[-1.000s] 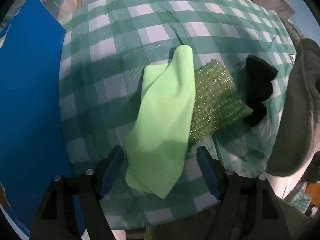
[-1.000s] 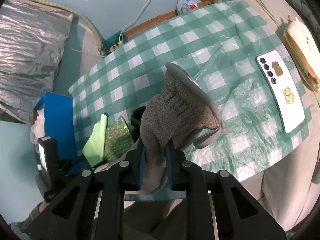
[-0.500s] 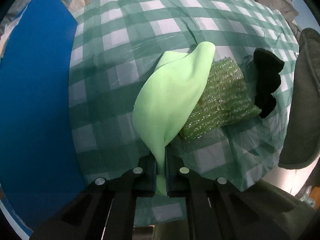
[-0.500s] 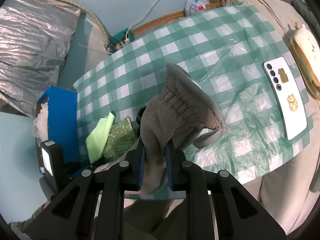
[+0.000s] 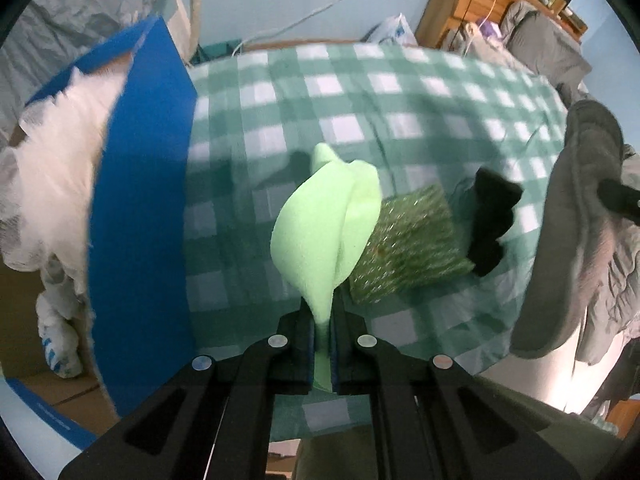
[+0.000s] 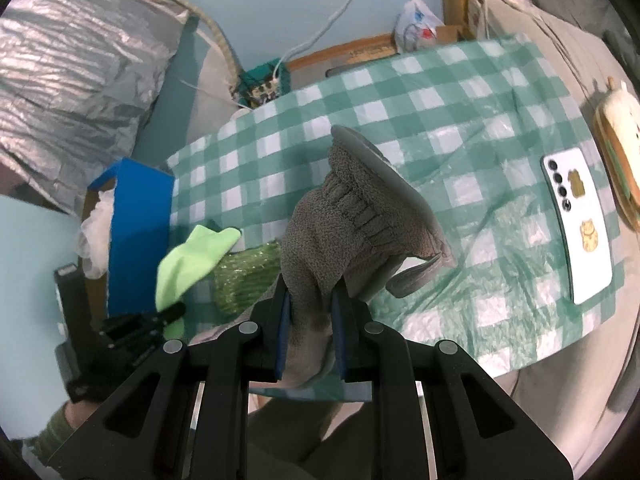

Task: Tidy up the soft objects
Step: 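Lift the green cloth with left while right lifts the grey sock off the table, then carry the green cloth with left while right carries the grey sock over the box, then open both grippers to drop the green cloth and grey sock into the box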

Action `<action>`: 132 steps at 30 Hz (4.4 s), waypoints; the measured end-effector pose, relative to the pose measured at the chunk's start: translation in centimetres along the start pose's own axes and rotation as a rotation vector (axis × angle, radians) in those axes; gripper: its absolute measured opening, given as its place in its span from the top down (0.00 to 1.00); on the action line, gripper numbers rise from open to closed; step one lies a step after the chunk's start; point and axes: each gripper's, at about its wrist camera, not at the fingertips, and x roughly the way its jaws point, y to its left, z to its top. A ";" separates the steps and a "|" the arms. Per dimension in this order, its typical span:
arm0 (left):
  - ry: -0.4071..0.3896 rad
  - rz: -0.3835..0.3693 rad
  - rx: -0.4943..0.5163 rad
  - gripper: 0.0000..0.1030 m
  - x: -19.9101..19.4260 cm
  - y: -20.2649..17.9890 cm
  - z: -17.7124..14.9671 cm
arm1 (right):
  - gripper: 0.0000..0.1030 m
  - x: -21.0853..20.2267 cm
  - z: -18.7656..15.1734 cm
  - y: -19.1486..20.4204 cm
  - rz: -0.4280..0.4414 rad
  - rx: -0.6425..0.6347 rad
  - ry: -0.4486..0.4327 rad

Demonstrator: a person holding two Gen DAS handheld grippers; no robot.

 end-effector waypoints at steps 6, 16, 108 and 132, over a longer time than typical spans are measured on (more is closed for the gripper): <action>-0.058 -0.008 0.005 0.95 -2.5 0.6 0.8 | 0.83 -0.9 0.3 1.4 -0.005 -0.062 -0.018; -0.140 -0.019 -0.027 0.95 -5.0 0.2 2.7 | 0.83 -1.9 1.0 3.5 0.010 -0.128 -0.033; -0.178 0.114 -0.385 0.89 -5.2 22.2 -3.1 | 0.72 10.4 -0.9 32.8 0.120 -0.640 0.106; -0.252 0.125 -0.395 0.29 -9.1 19.9 -4.7 | 0.36 6.8 -0.9 31.4 0.121 -0.608 0.049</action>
